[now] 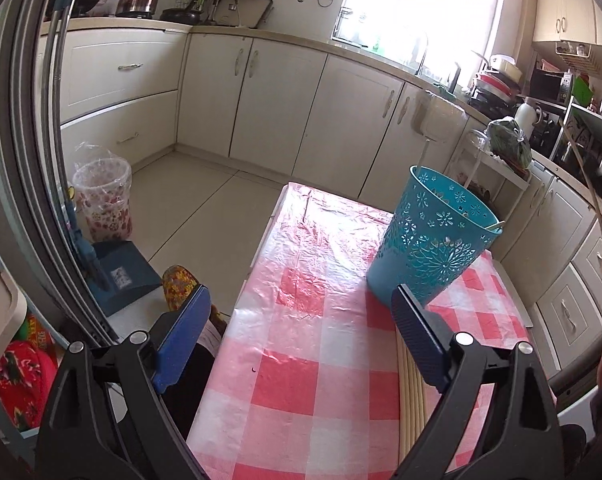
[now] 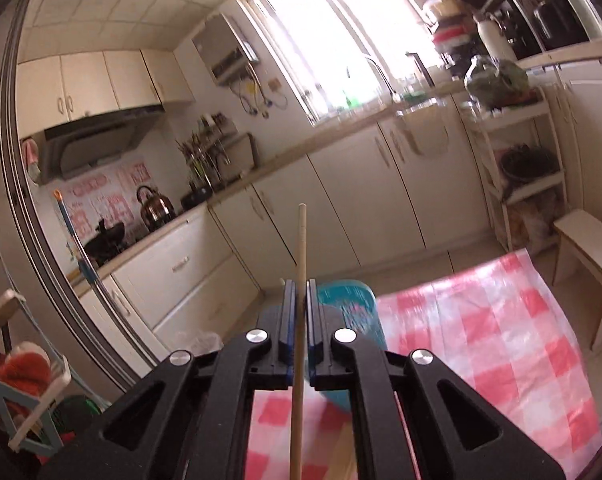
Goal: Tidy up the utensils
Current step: 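Raise the right tool's stick over the basket and open the right tool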
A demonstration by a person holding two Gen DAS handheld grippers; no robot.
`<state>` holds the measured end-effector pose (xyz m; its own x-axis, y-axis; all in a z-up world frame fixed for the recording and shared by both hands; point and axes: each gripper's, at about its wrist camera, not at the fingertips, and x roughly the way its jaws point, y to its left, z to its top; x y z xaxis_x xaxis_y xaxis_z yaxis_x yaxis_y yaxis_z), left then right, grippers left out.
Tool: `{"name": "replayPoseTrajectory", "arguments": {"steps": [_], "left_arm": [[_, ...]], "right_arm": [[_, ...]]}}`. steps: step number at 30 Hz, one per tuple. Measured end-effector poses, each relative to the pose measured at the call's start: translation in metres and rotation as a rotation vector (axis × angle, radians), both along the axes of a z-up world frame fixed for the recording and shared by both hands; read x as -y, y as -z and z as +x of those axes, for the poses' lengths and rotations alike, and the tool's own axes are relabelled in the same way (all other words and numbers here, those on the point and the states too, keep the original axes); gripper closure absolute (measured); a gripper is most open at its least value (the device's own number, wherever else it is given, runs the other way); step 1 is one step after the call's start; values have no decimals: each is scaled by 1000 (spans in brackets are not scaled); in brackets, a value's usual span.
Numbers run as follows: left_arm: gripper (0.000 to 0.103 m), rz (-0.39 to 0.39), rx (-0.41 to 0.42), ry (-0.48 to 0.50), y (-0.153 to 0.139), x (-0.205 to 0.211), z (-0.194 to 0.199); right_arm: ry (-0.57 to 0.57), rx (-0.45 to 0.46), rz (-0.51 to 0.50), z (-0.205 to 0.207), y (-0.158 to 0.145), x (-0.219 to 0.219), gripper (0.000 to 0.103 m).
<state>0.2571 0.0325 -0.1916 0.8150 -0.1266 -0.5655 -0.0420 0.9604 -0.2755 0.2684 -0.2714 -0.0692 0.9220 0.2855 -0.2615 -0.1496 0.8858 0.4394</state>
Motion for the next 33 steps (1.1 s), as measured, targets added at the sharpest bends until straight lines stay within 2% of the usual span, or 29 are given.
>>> {"name": "replayPoseTrajectory", "arguments": {"steps": [3, 7, 10, 15, 23, 26, 29, 33], "left_arm": [[16, -12, 2, -2, -3, 0, -3], [16, -21, 0, -8, -2, -1, -6], [16, -26, -2, -16, -1, -4, -7], [16, -44, -19, -26, 4, -7, -3], [16, -55, -25, -30, 6, -8, -2], [16, -52, -19, -28, 4, -6, -5], [16, -51, -8, -31, 0, -6, -8], [16, -47, 4, -30, -6, -4, -14]], "right_arm": [[47, 100, -6, 30, -18, -17, 97], [127, 160, -18, 63, -20, -27, 97], [178, 149, -43, 84, -8, -31, 97], [192, 52, -79, 112, 23, -36, 97], [155, -30, -141, 113, 49, -42, 97], [139, -39, -147, 109, 49, -40, 88], [136, -18, -142, 96, 38, -36, 85], [140, 74, -139, 59, 8, -27, 82]]}}
